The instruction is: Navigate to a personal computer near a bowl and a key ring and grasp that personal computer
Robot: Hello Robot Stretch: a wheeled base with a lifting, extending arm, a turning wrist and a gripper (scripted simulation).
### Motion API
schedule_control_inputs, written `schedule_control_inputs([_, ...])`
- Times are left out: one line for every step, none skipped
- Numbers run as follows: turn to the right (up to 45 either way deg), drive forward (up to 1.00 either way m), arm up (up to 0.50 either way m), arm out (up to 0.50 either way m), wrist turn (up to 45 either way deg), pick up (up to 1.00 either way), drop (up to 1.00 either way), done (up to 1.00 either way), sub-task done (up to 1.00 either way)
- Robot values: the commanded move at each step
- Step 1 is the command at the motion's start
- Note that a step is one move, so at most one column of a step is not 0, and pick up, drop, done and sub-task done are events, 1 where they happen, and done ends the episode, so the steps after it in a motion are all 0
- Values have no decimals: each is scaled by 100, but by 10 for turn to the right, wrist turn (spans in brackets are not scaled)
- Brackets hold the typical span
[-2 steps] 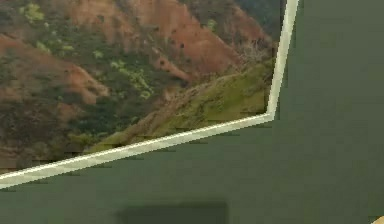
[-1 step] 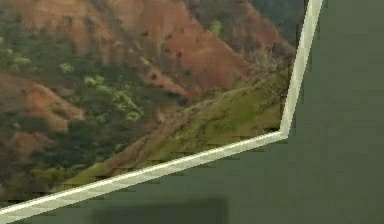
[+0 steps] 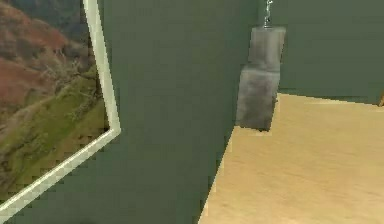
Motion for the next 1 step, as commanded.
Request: schedule_control_inputs([360,0,0,0,0,0,0,0,0])
